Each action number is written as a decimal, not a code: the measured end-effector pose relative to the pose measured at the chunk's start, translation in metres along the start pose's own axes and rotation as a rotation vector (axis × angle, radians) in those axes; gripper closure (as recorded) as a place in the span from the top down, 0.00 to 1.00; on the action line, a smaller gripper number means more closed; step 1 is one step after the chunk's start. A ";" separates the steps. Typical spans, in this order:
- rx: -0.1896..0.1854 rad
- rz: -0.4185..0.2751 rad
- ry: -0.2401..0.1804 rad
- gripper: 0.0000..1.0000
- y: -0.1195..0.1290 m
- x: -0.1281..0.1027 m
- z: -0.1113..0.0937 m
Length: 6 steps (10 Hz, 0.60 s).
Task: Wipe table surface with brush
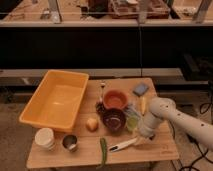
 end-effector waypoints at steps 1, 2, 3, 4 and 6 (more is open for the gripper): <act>-0.013 -0.018 -0.002 0.00 0.005 -0.005 0.005; -0.021 -0.029 -0.005 0.00 0.009 -0.008 0.007; -0.030 -0.035 -0.014 0.00 0.013 -0.009 0.011; -0.044 -0.040 -0.025 0.00 0.021 -0.009 0.016; -0.056 -0.040 -0.039 0.00 0.028 -0.009 0.021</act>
